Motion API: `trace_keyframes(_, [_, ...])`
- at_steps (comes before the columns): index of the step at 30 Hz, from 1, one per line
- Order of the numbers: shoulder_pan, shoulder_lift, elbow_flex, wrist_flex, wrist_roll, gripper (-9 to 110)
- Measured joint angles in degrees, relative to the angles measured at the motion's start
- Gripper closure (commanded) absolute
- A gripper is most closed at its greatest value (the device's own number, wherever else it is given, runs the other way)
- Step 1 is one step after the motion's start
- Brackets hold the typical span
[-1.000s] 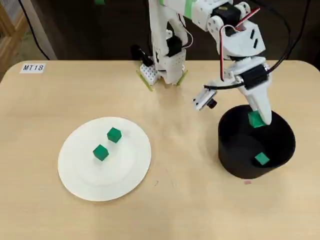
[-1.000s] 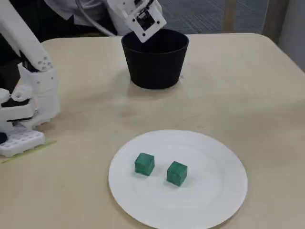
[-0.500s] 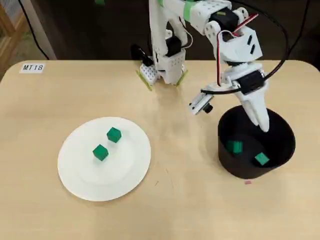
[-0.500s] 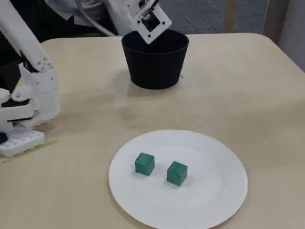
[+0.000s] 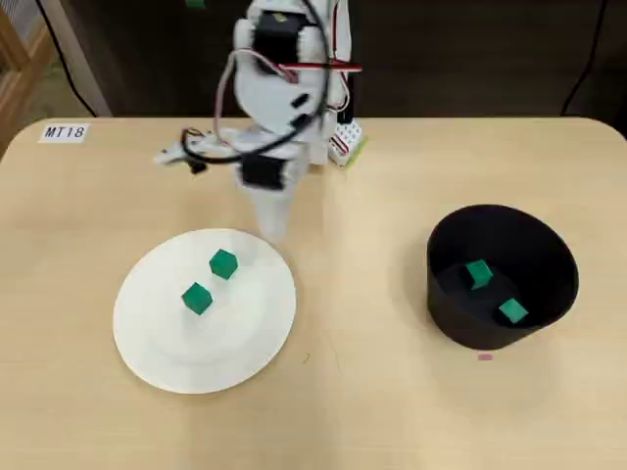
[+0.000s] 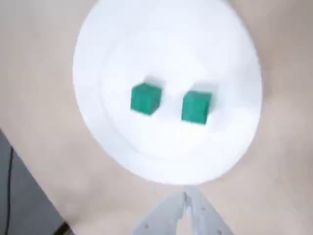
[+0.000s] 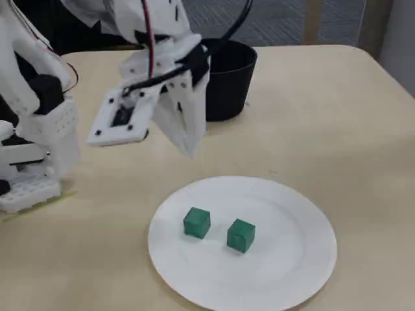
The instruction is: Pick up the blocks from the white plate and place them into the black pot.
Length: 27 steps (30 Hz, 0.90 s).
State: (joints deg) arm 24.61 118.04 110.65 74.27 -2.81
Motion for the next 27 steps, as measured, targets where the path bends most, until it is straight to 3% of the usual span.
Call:
trace_keyframes(8, [3.3, -7.6, 0.8, -8.7, -0.9, 104])
trace_keyframes(18, [5.5, -23.6, -10.3, -9.1, 0.7, 103])
trace_keyframes(27, [5.0, -33.8, -20.9, -6.3, -0.9, 80])
